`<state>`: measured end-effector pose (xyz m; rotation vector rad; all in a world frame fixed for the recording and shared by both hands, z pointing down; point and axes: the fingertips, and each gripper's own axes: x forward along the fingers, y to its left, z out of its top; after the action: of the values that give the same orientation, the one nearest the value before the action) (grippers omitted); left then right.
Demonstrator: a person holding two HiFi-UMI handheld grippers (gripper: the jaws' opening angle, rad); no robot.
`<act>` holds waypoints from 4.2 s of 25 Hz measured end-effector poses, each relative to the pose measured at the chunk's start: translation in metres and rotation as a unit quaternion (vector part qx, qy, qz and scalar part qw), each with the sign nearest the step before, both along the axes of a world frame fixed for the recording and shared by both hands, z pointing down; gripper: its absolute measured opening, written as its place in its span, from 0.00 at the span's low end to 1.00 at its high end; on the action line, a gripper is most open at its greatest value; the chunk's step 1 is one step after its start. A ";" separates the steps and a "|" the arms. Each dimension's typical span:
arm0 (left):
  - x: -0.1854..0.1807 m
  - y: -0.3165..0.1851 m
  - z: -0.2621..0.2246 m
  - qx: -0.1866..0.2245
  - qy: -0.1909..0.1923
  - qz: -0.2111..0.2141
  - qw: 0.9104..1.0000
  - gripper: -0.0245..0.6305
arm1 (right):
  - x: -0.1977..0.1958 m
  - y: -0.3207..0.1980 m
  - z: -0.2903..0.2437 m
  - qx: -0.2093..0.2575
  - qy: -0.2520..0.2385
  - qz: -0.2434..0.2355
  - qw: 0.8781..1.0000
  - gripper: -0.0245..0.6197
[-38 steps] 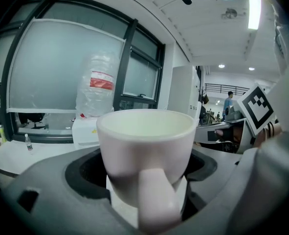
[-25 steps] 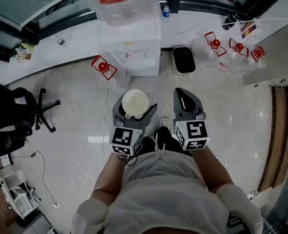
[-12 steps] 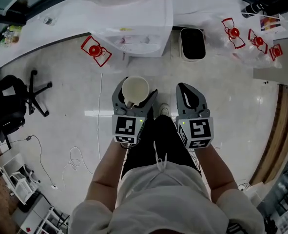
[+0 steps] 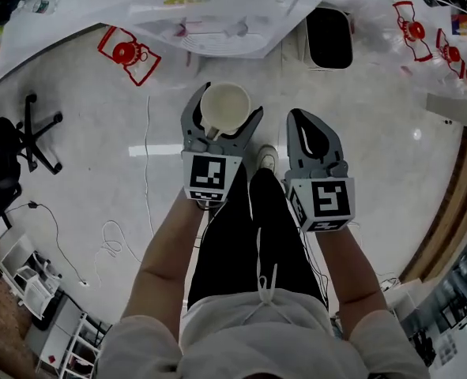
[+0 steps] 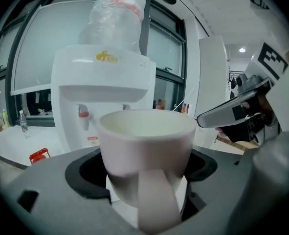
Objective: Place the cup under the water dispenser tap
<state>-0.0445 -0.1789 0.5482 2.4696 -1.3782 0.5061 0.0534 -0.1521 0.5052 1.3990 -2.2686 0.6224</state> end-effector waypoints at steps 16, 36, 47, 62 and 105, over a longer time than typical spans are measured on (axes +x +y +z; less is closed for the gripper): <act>0.003 -0.088 0.115 0.035 -0.005 -0.024 0.999 0.72 | 0.002 -0.040 0.101 -0.007 0.014 -0.002 1.000 0.08; -0.013 -0.137 0.152 0.050 -0.013 -0.136 0.989 0.72 | 0.011 -0.060 0.109 -0.013 0.019 -0.016 1.000 0.08; -0.013 -0.138 0.151 0.075 -0.017 -0.143 0.987 0.72 | 0.014 -0.060 0.117 -0.026 0.015 -0.010 1.000 0.08; -0.023 -0.077 0.158 0.017 0.007 -0.139 0.990 0.78 | 0.005 -0.041 0.109 -0.031 0.013 -0.013 0.999 0.08; 0.014 0.077 -0.391 0.136 0.139 -0.081 0.978 0.07 | 0.013 0.049 -0.345 0.228 -0.049 -0.021 0.972 0.08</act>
<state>-0.0302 -0.1024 0.1572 2.4801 -1.5967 -0.0687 0.0668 -0.1034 0.1598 1.5407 -2.6277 0.1569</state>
